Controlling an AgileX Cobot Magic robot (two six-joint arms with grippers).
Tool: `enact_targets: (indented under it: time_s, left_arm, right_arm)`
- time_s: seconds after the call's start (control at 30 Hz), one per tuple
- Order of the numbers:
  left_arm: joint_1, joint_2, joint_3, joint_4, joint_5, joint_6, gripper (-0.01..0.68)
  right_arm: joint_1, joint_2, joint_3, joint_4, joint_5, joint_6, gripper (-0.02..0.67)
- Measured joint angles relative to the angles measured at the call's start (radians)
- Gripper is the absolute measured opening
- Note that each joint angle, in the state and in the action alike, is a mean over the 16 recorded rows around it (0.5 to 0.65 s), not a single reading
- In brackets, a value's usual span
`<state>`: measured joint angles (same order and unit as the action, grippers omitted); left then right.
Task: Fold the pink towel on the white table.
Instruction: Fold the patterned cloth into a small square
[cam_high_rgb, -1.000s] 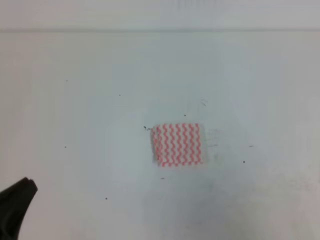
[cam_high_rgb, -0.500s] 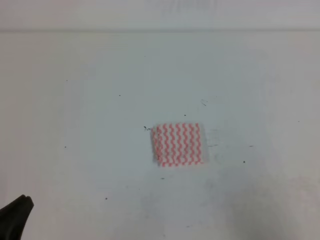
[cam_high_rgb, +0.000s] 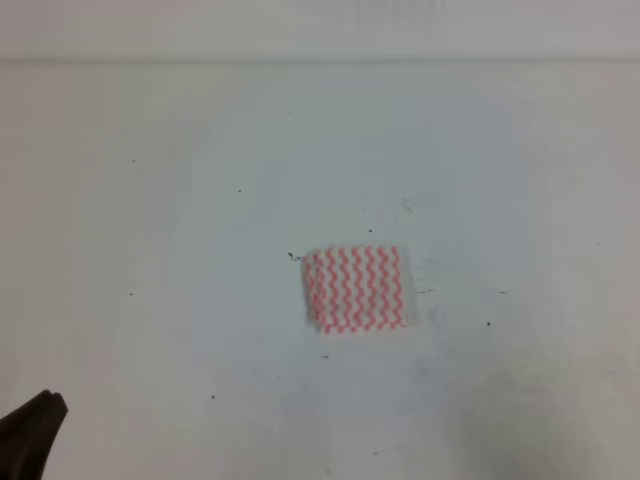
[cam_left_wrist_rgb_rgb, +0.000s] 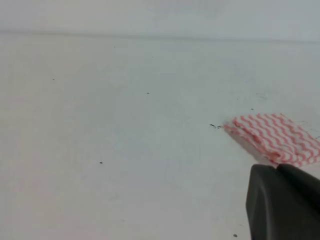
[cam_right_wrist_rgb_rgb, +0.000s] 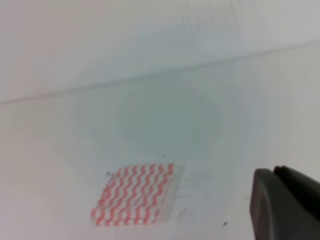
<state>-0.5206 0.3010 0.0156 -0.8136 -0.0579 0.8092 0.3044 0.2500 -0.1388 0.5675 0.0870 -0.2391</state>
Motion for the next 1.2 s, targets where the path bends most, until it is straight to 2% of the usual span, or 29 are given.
enact_targets:
  time_s: [0.33, 0.57, 0.87, 1.2]
  left_arm:
    - [0.0, -0.002, -0.002, -0.001, -0.005, 0.0, -0.005]
    - [0.0, -0.004, -0.006, -0.003, -0.006, 0.0, -0.005]
    - [0.0, -0.003, -0.003, -0.002, -0.005, 0.0, -0.005]
    - [0.0, 0.001, 0.002, 0.001, -0.005, 0.001, -0.005]
  right_arm:
    - [-0.111, -0.124, 0.074, -0.161, -0.056, 0.0, -0.018]
    - [-0.186, -0.235, 0.131, -0.192, -0.047, 0.001, -0.018]
    - [-0.194, -0.272, 0.148, -0.207, -0.005, 0.01, -0.018]
    - [-0.194, -0.27, 0.144, -0.334, 0.126, 0.139, -0.018]
